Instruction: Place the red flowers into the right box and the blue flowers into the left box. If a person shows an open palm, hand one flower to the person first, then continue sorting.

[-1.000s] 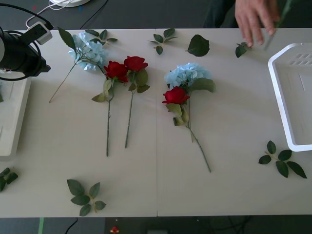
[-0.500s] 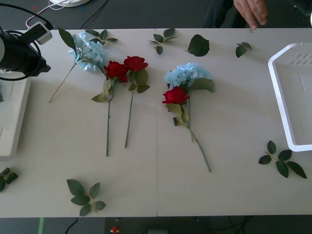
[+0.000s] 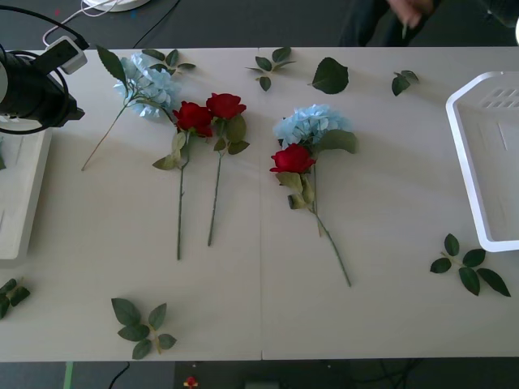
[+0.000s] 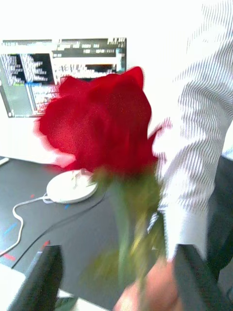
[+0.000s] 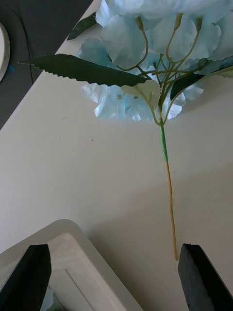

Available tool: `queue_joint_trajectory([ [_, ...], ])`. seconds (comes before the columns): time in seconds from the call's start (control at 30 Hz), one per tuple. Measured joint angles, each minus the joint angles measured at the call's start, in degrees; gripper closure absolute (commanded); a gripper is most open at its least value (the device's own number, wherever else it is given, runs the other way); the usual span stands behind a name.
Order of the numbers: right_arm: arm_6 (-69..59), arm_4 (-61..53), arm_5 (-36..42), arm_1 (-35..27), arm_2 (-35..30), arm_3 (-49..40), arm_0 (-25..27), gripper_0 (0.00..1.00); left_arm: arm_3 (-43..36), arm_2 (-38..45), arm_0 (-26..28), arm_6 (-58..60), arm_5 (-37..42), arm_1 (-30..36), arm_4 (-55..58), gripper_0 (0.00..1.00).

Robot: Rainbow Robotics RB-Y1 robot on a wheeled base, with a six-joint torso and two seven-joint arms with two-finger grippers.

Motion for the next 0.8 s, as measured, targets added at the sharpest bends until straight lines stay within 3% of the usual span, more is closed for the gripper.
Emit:
queue_joint_trajectory([
  [0.23, -0.01, -2.53, 9.57, -0.83, -0.02, -0.02, 0.0, 0.0, 0.0, 0.0, 0.0, 0.0, 0.0, 0.0, 0.0, 0.25],
  [0.6, -1.54, -14.68, 45.62, -8.94, -3.26, -0.24, 0.02, 0.0, 0.05, -0.04, 0.43, 0.0, -0.04, -0.14, -0.02, 0.25],
  [0.8, -17.23, -14.01, 59.27, -9.38, -5.07, -0.56, 0.08, 0.0, 0.06, -0.04, 3.73, 0.0, -5.71, -1.52, -1.12, 0.24],
])
